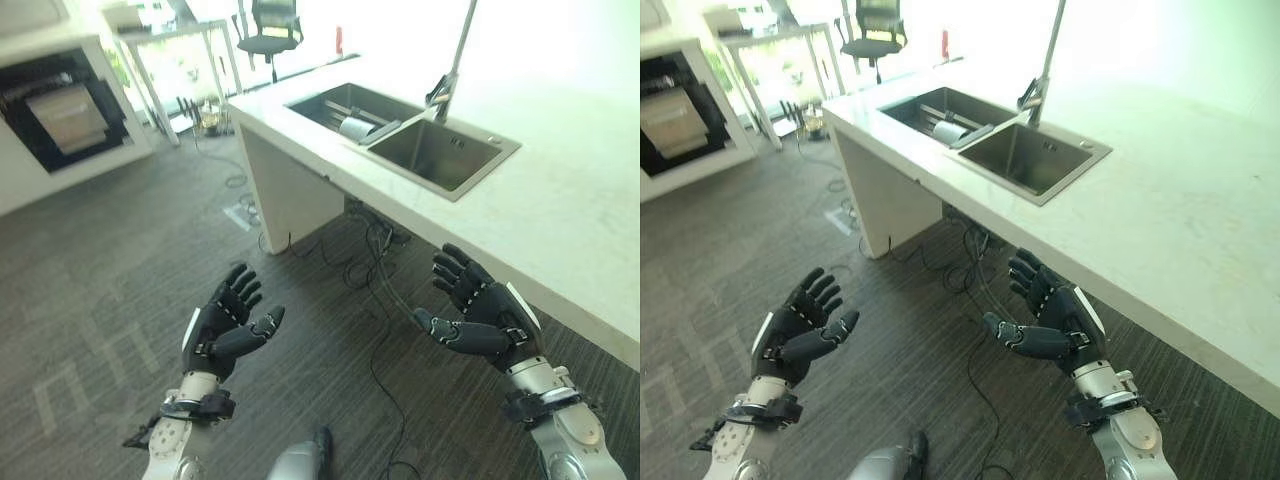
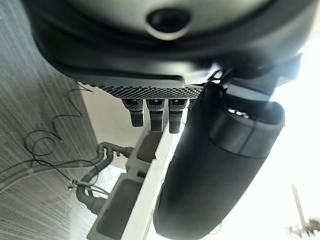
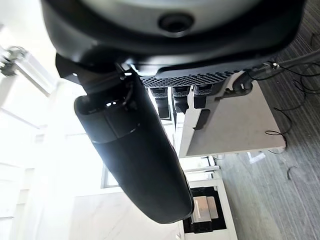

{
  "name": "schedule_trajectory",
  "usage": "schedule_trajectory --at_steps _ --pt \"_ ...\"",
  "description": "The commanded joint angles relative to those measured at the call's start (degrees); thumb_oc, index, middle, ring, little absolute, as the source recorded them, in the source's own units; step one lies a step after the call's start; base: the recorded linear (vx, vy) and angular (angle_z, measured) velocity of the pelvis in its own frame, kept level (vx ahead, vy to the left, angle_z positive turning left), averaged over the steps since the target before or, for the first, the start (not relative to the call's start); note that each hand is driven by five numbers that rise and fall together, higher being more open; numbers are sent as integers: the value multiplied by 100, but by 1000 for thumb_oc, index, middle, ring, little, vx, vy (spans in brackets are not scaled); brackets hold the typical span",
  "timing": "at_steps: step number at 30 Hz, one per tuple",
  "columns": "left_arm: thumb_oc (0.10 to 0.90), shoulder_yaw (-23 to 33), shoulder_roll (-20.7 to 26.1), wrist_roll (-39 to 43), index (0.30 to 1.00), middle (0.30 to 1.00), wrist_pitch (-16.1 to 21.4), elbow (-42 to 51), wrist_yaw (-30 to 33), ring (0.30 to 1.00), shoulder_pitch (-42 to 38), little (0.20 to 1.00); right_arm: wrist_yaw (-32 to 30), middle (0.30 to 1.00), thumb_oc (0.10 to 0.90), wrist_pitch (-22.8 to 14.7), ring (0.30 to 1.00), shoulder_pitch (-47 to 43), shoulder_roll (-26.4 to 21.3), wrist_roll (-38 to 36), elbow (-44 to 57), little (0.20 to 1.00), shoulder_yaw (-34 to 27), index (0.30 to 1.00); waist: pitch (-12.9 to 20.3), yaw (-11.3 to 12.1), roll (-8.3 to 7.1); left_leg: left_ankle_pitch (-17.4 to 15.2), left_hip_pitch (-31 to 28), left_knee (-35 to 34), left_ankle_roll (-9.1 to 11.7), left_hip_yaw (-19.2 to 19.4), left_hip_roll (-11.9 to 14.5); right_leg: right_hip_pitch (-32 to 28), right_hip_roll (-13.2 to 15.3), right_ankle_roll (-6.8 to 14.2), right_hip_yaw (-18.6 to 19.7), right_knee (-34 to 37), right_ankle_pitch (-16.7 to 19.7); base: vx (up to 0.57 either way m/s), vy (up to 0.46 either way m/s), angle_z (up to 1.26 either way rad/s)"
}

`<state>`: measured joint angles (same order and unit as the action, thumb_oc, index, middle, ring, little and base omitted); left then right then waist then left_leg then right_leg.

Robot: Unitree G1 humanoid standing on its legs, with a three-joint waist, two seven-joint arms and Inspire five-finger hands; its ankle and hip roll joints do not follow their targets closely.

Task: Place the dishes in the dishwasher.

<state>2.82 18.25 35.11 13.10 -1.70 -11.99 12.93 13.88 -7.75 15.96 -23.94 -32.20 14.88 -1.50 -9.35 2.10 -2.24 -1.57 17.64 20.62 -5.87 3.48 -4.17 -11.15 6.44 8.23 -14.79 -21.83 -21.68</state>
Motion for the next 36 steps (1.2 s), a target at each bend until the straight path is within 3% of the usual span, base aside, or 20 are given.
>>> schedule_trajectory --at_steps 1,3,4,6,7,10,13,16,21,22,23,24,26,27,28,29,30,31,33,36 --pt "800 236 378 -149 900 900 517 695 -171 900 -110 900 -14 900 800 -702 900 -514 192 -155 414 900 -314 900 276 189 137 -788 -509 -343 397 -433 223 462 139 158 139 -213 2333 182 258 46" --pt "800 276 368 -160 900 900 471 834 -76 900 -89 900 -68 900 800 -699 900 -600 324 19 442 900 -93 900 195 230 283 -911 -749 -343 250 -573 40 1202 304 39 173 -1882 2455 222 337 19" --pt "800 273 362 -181 900 900 503 861 0 900 -80 900 -79 900 800 -693 900 -669 330 74 419 900 7 900 156 234 320 -943 -827 -343 230 -558 35 1432 330 -44 184 -2178 2362 204 272 13" --pt "800 258 396 -118 900 900 557 937 189 900 -113 900 -67 900 800 -710 900 -783 244 86 335 900 130 900 77 250 308 -938 -916 -343 240 -530 -36 1649 96 -228 101 -1838 1808 202 45 0" --pt "800 307 434 -16 900 900 515 1058 220 900 -164 900 -109 900 800 -686 900 -810 131 -33 337 900 112 900 46 257 256 -920 -958 -343 253 -565 -101 1522 -171 -225 -85 -918 1670 246 -67 -5" --pt "800 429 480 85 900 900 656 1180 179 900 -191 900 38 900 800 -769 900 -784 -22 -266 337 900 5 900 -59 171 150 -1051 -1165 -343 311 -482 -97 1653 -300 -189 -223 464 1829 218 -113 42" --pt "800 425 470 56 900 900 847 1359 327 900 -242 900 206 900 800 -814 900 -761 -117 -371 473 900 -53 900 -80 26 49 -1319 -1445 -343 267 -397 -153 2206 -129 -88 -194 464 2009 227 -113 -3" --pt "800 333 411 -19 900 900 1015 1454 449 900 -234 900 176 900 800 -806 900 -773 -193 -391 538 900 -76 900 -2 33 0 -1430 -1574 -343 300 -369 -164 2097 -182 -155 -121 464 1679 211 -151 14" --pt "800 373 285 44 900 900 1081 1615 473 900 -210 900 126 900 800 -782 900 -933 -206 -351 581 900 -112 900 160 88 -58 -1480 -1795 -343 328 -176 -159 1930 -147 -275 -169 464 1474 211 -139 23" --pt "800 344 255 40 900 900 1066 1699 460 900 -204 900 112 900 800 -795 900 -915 -252 -324 642 900 -209 900 169 99 -96 -1088 -1894 -343 493 11 -95 1802 -78 -369 -151 464 1373 205 -135 25" --pt "800 331 247 34 900 900 1056 1725 448 900 -208 900 95 900 800 -804 900 -912 -266 -300 667 900 -242 900 138 111 -122 -911 -1911 -343 560 69 -66 1743 -38 -403 -144 464 1341 222 -164 11" --pt "800 245 244 20 900 900 1103 1732 442 900 -269 900 19 900 800 -873 900 -913 -396 -307 704 900 -335 900 34 100 -226 -394 -1913 75 768 190 -32 1608 66 -514 -15 464 1252 150 -139 34" --pt "800 124 222 -286 900 900 1256 1706 441 900 -341 900 -121 900 800 -982 900 -952 -465 -253 771 900 -400 900 -88 65 -231 -266 -1130 1370 899 274 67 1509 44 -630 82 464 1213 170 -89 77" --pt "800 87 319 -182 900 900 1102 1621 442 900 -486 900 -290 900 800 -940 900 -1104 -511 -269 706 900 -366 900 -131 77 -253 -299 -1181 780 804 284 249 1405 -19 -618 186 464 1131 270 72 47" --pt "800 100 333 -189 900 900 1207 1567 407 900 -464 900 -383 900 800 -940 900 -1219 -508 -265 633 900 -267 900 -111 113 -206 -230 -1402 -343 824 199 367 1375 -152 -550 367 464 1039 337 245 -2" --pt "800 153 336 -364 900 900 1399 1625 527 900 -298 900 -280 900 800 -921 900 -1285 -403 -198 607 900 -168 900 -55 159 55 -542 -828 -343 941 -356 521 1362 -522 -503 586 464 909 368 378 -142" --pt "800 283 297 -346 900 900 1416 1742 570 900 -125 900 -164 900 800 -881 900 -1233 -306 -144 679 900 -172 900 -5 226 156 -346 -453 -343 1059 -799 548 1334 -695 -510 823 464 822 357 432 -179" --pt "800 321 242 -263 900 900 1363 1761 543 900 -168 900 -139 900 800 -898 900 -1142 -297 -93 773 900 -251 900 -17 214 204 -200 -265 -343 1110 -709 663 1257 -733 -532 897 464 710 372 472 -237" --pt "800 215 280 -416 900 900 1444 1646 669 900 -412 900 -172 900 800 -973 900 -995 -381 -263 873 900 -461 900 28 20 207 -485 -321 -343 1031 -558 755 1241 -499 -422 853 464 715 324 507 -212" --pt "800 194 454 -416 900 900 1371 1662 468 900 -670 900 -396 900 800 -1037 900 -750 -124 -335 1038 900 -661 900 132 -128 155 -796 -721 -343 841 -522 540 1134 -76 -138 709 464 848 286 416 -136"
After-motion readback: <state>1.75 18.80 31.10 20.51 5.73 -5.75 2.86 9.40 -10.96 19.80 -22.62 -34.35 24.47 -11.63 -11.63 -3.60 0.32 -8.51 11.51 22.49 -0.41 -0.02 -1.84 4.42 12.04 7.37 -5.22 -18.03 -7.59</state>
